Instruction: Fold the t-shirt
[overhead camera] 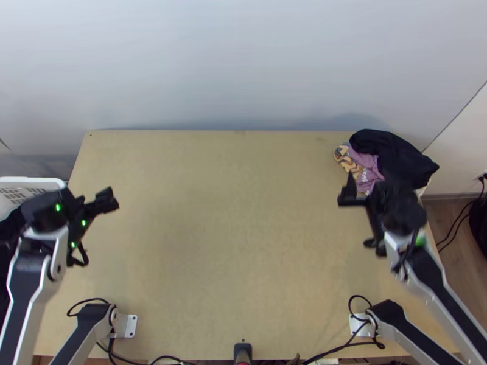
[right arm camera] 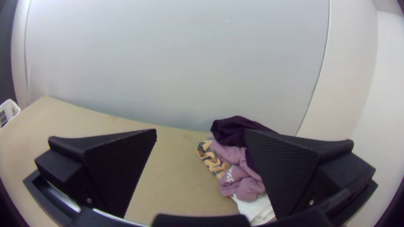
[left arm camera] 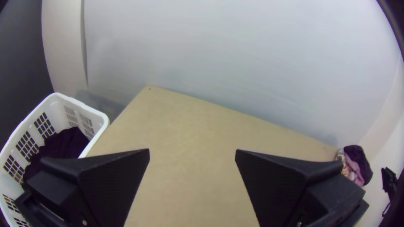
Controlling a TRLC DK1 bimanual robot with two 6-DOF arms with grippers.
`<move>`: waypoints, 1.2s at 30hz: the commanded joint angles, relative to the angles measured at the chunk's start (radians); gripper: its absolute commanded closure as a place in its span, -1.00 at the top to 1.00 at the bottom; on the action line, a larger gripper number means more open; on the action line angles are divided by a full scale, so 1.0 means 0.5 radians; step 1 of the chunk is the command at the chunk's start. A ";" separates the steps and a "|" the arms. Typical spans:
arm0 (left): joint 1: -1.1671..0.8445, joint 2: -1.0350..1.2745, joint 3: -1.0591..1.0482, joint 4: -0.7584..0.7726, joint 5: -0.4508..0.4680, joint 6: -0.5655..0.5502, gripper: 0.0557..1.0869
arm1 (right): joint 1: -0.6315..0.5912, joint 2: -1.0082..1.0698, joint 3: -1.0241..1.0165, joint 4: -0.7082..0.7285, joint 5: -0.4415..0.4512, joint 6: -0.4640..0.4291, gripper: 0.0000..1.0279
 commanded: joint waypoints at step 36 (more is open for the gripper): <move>-0.181 -1.154 -1.510 0.680 -0.221 0.291 0.92 | -0.193 -1.629 -1.262 0.067 -0.032 -0.050 0.92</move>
